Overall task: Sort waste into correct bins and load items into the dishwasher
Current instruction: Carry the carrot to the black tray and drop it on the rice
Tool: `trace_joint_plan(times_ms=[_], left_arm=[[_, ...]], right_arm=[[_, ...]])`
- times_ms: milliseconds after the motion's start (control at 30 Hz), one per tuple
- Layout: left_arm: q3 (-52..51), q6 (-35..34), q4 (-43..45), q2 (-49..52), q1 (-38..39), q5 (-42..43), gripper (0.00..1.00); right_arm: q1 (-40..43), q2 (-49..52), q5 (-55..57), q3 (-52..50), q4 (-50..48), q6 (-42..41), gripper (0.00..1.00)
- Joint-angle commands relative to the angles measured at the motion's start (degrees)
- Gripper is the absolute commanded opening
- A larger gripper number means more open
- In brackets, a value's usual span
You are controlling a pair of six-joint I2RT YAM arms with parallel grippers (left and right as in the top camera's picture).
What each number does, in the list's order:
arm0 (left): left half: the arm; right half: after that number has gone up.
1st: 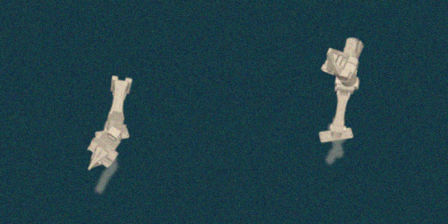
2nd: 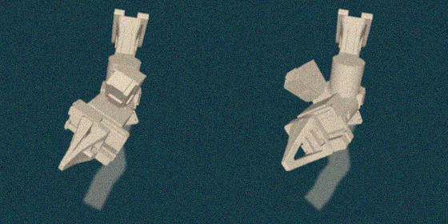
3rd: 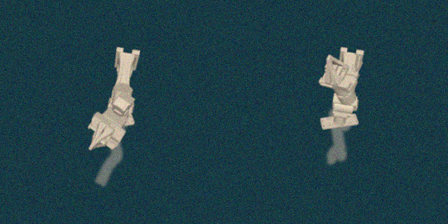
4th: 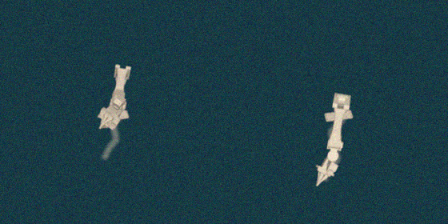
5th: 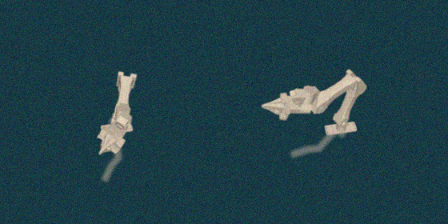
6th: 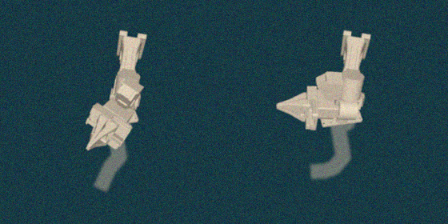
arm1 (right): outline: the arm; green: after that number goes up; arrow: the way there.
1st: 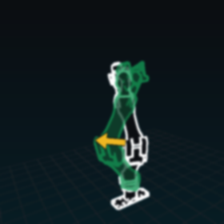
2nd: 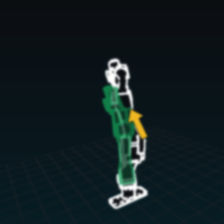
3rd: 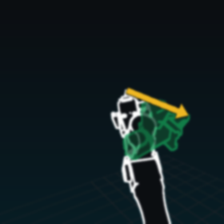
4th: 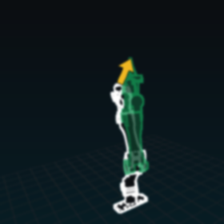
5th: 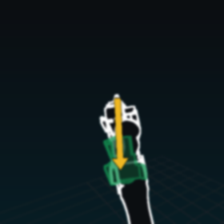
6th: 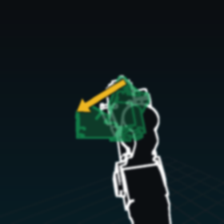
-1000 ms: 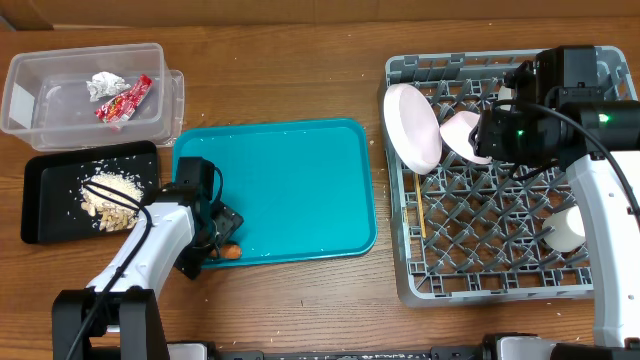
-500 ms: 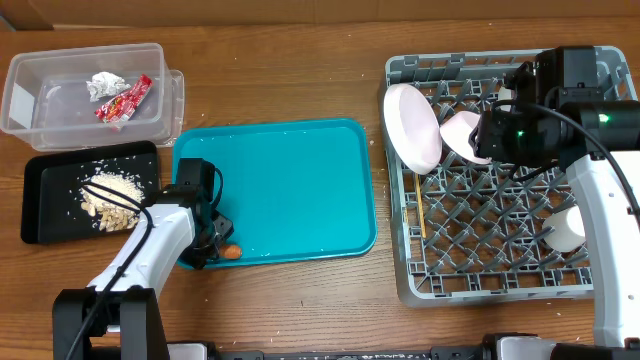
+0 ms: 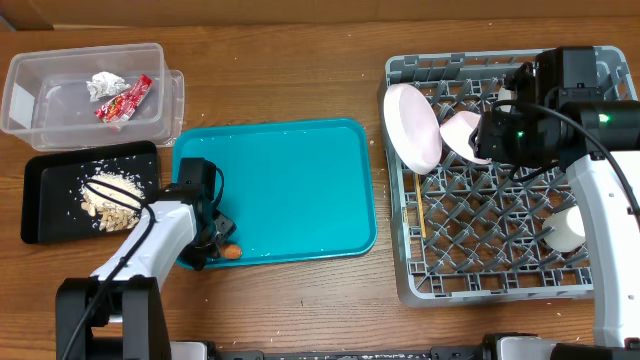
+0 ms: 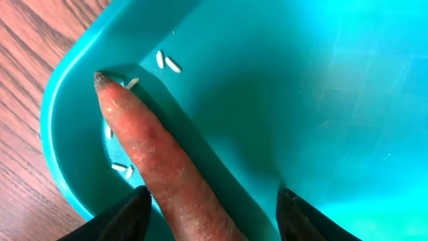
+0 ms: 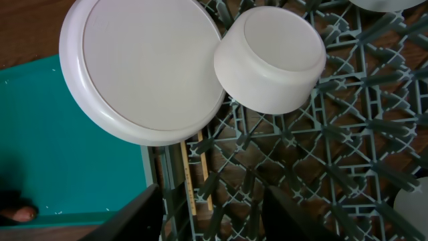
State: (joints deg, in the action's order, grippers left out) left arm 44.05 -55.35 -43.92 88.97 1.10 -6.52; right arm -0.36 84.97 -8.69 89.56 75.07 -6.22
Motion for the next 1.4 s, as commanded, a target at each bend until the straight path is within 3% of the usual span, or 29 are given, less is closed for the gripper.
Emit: trace_joint_plan(times_ms=[0,133,300,533,800,967,1367], left_arm=[[-0.61,0.07,0.48,1.44,0.04,-1.42,0.62],[-0.42,1.29,0.76,1.40,0.04,-1.44,0.59],[0.63,5.88,1.62,1.40,0.04,-1.68,0.33],[5.03,9.99,-0.02,1.33,0.02,-1.57,0.04],[16.59,12.13,-8.46,1.31,-0.68,-3.06,0.04],[23.82,14.03,-11.19,1.29,-5.29,-4.59,0.04],[27.96,16.63,-4.90,2.58,-22.82,-6.97,0.04]], right_arm=[[0.07,-0.09,0.33,0.52,-0.11,0.24,0.50],[0.07,-0.09,0.33,0.52,-0.02,0.22,0.50],[0.07,-0.09,0.33,0.52,0.09,0.24,0.50],[0.07,-0.09,0.57,0.52,0.13,0.22,0.50],[0.07,-0.09,1.20,0.52,0.28,0.22,0.50],[0.07,-0.09,1.20,0.52,0.26,0.22,0.50],[0.07,-0.09,1.18,0.52,0.24,0.22,0.50]])
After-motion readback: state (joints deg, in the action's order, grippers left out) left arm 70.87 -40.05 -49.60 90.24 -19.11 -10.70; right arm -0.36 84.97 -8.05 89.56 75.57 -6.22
